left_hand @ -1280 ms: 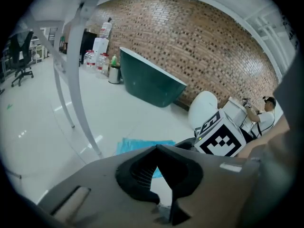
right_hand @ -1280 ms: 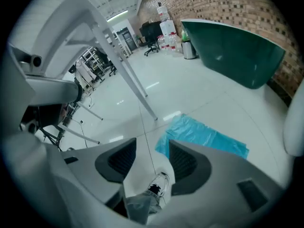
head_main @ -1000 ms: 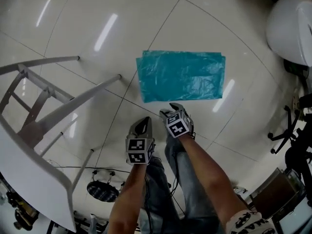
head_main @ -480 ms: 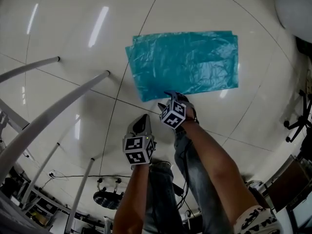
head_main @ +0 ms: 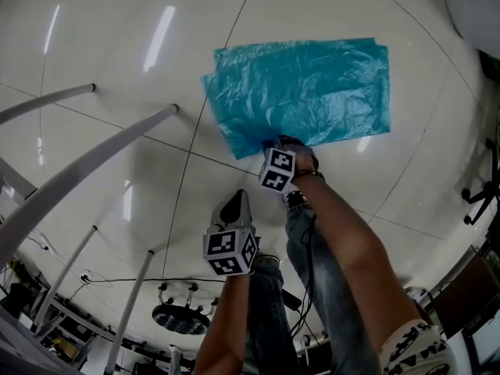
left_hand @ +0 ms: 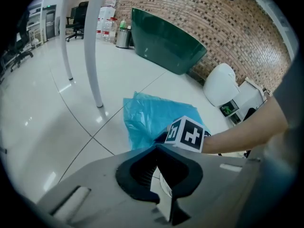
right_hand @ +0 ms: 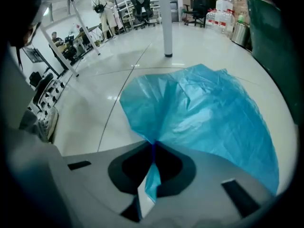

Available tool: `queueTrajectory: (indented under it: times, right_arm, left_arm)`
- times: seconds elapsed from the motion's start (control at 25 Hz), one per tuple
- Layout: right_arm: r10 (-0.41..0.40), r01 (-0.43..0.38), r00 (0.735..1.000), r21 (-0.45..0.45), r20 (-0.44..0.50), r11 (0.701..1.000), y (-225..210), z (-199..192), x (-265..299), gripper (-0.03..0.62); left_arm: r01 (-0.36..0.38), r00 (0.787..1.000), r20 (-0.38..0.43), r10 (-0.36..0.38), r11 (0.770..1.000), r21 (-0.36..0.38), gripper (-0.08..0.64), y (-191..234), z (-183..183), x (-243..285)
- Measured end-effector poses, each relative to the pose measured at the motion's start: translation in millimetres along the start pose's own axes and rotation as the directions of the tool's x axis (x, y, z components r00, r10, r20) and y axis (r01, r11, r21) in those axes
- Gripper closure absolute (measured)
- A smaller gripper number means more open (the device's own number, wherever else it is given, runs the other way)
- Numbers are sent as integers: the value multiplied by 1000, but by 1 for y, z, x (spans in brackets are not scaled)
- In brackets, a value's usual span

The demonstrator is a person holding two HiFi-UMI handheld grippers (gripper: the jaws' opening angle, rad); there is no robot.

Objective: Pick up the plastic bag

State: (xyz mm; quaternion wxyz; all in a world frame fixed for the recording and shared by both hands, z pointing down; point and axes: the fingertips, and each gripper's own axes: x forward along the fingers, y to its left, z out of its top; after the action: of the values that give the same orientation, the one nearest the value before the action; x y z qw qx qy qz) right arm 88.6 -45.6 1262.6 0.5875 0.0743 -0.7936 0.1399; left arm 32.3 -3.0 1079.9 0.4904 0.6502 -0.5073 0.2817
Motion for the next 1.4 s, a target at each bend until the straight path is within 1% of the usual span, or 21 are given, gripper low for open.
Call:
queueTrajectory:
  times: [0.04, 0.08, 0.12, 0.16, 0.2, 0.24, 0.28, 0.32, 0.44, 0.56, 0.68, 0.76, 0.84, 0.92, 0.96, 1.04, 1.08, 1.16, 1.24, 1.32, 1.4]
  right_arm:
    - [27, -28, 999, 41, 30, 999, -1, 2, -11, 591]
    - [51, -58, 996, 100, 74, 993, -3, 5, -27, 592]
    - [65, -87, 990, 174, 128, 981, -7, 10, -47, 592]
    - [68, -116, 980, 254, 188, 960, -12, 16, -69, 592]
    - [60, -142, 967, 331, 248, 933, -18, 23, -93, 592]
    - [40, -163, 952, 392, 302, 905, -26, 29, -116, 592]
    - [15, -175, 937, 433, 348, 884, -36, 35, -138, 592]
    - [-12, -180, 922, 458, 386, 871, -47, 40, -160, 592]
    - [-84, -191, 874, 498, 479, 846, -74, 56, -241, 592]
    - [-139, -207, 824, 520, 549, 829, -76, 71, -342, 592]
    - [-178, -186, 796, 513, 578, 838, -74, 82, -445, 592]
    - [-202, -174, 762, 495, 615, 851, -84, 98, -510, 592]
    - [-217, -157, 723, 461, 656, 873, -93, 119, -572, 592]
    - [-221, -140, 689, 426, 690, 894, -96, 140, -629, 592]
    - [-223, -134, 672, 413, 706, 901, -94, 150, -655, 592]
    - [-226, -135, 635, 394, 738, 909, -86, 170, -702, 592]
    - [-226, -144, 614, 390, 756, 910, -82, 181, -724, 592]
    - [-227, -183, 560, 386, 797, 904, -74, 202, -766, 592]
    - [-219, -233, 496, 371, 840, 899, -66, 226, -806, 592]
    - [-186, -270, 432, 323, 882, 907, -59, 255, -844, 592]
    - [-145, -289, 365, 259, 920, 921, -49, 284, -883, 592]
  left_arm:
    - [0, 1000, 3, 0, 1000, -6, 560, -6, 2, -6]
    - [-1, 1000, 9, 1, 1000, -13, 560, -13, 6, -14]
    - [-1, 1000, 19, 2, 1000, -20, 560, -20, 11, -24]
    - [-2, 1000, 31, 3, 1000, -27, 560, -27, 18, -35]
    - [-1, 999, 46, 3, 999, -32, 560, -32, 26, -47]
    - [3, 998, 66, 0, 999, -32, 560, -37, 36, -58]
    - [10, 996, 90, -7, 1000, -28, 560, -42, 48, -68]
    - [21, 993, 117, -18, 1000, -20, 560, -48, 62, -78]
    - [65, 978, 197, -66, 998, 13, 560, -82, 111, -118]
    - [124, 953, 274, -132, 991, 45, 560, -134, 155, -195]
    - [150, 925, 341, -167, 986, 75, 560, -183, 192, -279]
    - [143, 904, 392, -170, 985, 96, 560, -203, 220, -325]
    - [125, 879, 447, -163, 986, 114, 560, -215, 246, -366]
    - [95, 861, 488, -141, 988, 118, 560, -217, 264, -405]
    - [78, 857, 500, -124, 991, 112, 560, -215, 269, -423]
    - [41, 851, 519, -82, 995, 89, 560, -204, 277, -458]
    - [23, 844, 532, -61, 997, 78, 560, -198, 282, -475]
    - [-18, 824, 567, -18, 998, 58, 560, -186, 294, -510]
    - [-60, 797, 603, 33, 998, 25, 560, -172, 303, -543]
    - [-102, 761, 642, 95, 994, -27, 560, -158, 308, -575]
    - [-136, 718, 680, 149, 988, -73, 560, -143, 310, -608]
